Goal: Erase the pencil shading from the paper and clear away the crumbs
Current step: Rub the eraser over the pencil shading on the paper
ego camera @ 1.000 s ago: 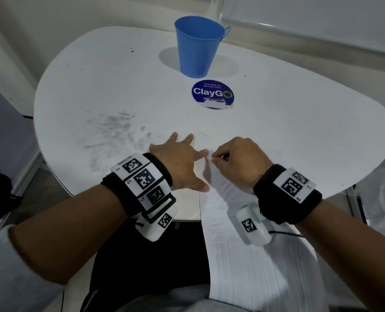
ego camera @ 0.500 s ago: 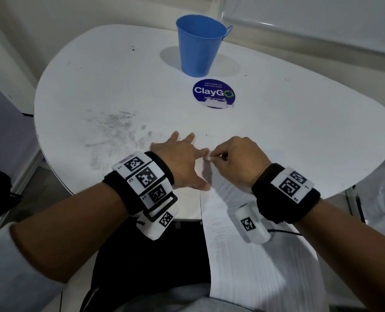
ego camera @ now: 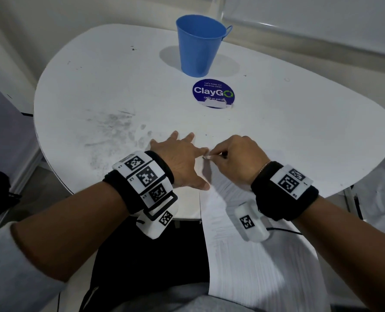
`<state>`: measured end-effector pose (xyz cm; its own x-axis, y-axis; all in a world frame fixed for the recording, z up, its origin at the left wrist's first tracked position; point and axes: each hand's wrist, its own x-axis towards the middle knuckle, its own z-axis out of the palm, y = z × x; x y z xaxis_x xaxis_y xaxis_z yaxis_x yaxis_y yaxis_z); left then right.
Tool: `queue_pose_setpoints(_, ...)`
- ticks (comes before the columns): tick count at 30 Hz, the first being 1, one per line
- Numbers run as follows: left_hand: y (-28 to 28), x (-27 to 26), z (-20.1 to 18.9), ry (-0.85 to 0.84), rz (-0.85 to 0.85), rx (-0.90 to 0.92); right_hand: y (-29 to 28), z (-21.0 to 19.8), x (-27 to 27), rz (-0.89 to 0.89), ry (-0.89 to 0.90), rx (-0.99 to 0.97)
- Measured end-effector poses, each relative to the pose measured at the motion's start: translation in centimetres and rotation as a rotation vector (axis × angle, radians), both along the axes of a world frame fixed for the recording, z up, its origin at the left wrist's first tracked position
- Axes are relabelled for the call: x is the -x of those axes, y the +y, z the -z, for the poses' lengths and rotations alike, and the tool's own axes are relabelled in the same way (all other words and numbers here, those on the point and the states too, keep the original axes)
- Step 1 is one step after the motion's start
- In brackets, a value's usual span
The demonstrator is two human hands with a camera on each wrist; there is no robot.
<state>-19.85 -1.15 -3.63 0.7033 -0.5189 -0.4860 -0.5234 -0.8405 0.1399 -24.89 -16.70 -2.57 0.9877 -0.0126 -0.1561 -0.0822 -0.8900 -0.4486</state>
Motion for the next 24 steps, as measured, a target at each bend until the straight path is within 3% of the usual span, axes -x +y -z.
queue_pose_setpoints(4,0.1,0.0,0.0,0.006,-0.019,0.003,0.8,0.1,0.7,-0.086,0.043,0.006)
queue_pose_setpoints(8,0.1,0.0,0.0,-0.006,-0.004,-0.001,-0.1,0.1,-0.2,-0.001,0.006,-0.006)
queue_pose_setpoints(11,0.1,0.0,0.1,-0.001,-0.027,0.009,0.6,0.1,0.5,-0.091,0.043,0.011)
queue_pose_setpoints(16,0.1,0.0,0.2,-0.003,-0.011,0.009,0.0,0.2,-0.2,-0.007,0.001,0.003)
queue_pose_setpoints(19,0.2,0.0,0.3,-0.007,-0.025,0.019,0.7,0.0,0.5,-0.114,0.054,-0.009)
queue_pose_setpoints(24,0.2,-0.1,0.3,-0.022,-0.007,0.018,0.1,0.0,-0.4,-0.033,0.018,0.005)
